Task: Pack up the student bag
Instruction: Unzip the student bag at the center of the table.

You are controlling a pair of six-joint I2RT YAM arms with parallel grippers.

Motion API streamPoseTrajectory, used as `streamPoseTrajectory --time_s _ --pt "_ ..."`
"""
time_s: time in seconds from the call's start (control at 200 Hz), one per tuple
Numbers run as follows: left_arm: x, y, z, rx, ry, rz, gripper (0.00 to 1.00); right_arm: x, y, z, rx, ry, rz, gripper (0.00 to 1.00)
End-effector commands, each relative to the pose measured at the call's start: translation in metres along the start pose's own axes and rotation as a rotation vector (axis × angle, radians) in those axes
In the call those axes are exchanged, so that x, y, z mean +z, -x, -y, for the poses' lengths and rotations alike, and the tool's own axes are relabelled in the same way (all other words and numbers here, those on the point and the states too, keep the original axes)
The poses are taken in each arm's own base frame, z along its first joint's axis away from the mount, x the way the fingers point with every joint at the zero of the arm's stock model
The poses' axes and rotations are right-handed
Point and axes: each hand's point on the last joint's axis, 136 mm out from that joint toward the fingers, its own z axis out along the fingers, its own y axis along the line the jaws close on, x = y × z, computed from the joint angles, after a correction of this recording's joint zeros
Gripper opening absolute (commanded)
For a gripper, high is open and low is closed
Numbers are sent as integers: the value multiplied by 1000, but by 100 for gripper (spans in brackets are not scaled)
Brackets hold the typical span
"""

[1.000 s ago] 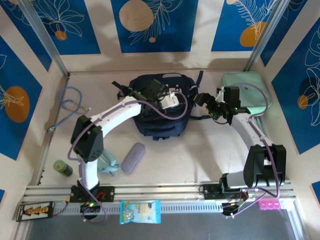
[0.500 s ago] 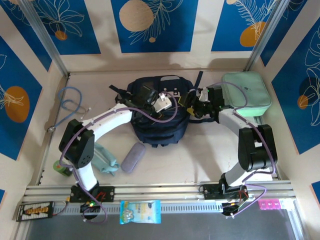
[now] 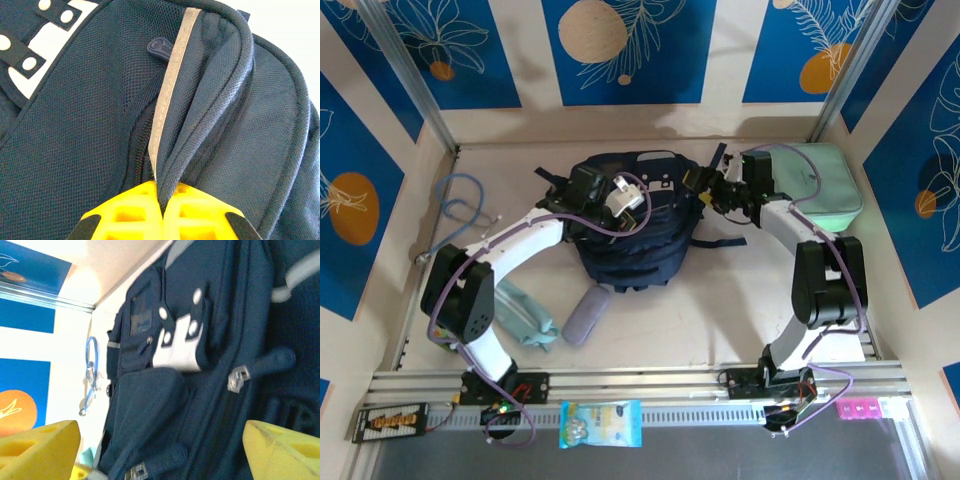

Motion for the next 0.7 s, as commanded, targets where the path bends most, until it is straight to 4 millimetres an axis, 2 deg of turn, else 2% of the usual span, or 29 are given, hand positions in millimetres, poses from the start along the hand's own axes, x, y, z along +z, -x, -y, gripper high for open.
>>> streamPoseTrajectory --time_s 0.0,0.16,0.23,0.28,0.37,0.54,0.695 --pt "-24 27 11 94 -39 97 0 20 -3 14 -46 -68 -31 85" --pt "-24 20 14 132 -54 68 0 42 19 41 -38 -104 -36 85" --pt "-22 14 16 142 -70 53 0 52 25 46 -77 -97 -56 85" --pt "-22 10 19 155 -86 48 0 60 23 54 -84 -103 -94 84" --pt "-19 4 20 176 -96 34 0 70 13 54 -73 -55 -182 79" --pt "-14 -2 15 179 -73 9 0 59 -20 47 -78 54 -277 78" --pt "-10 -8 12 182 -65 -19 0 37 -30 37 -95 134 -290 73"
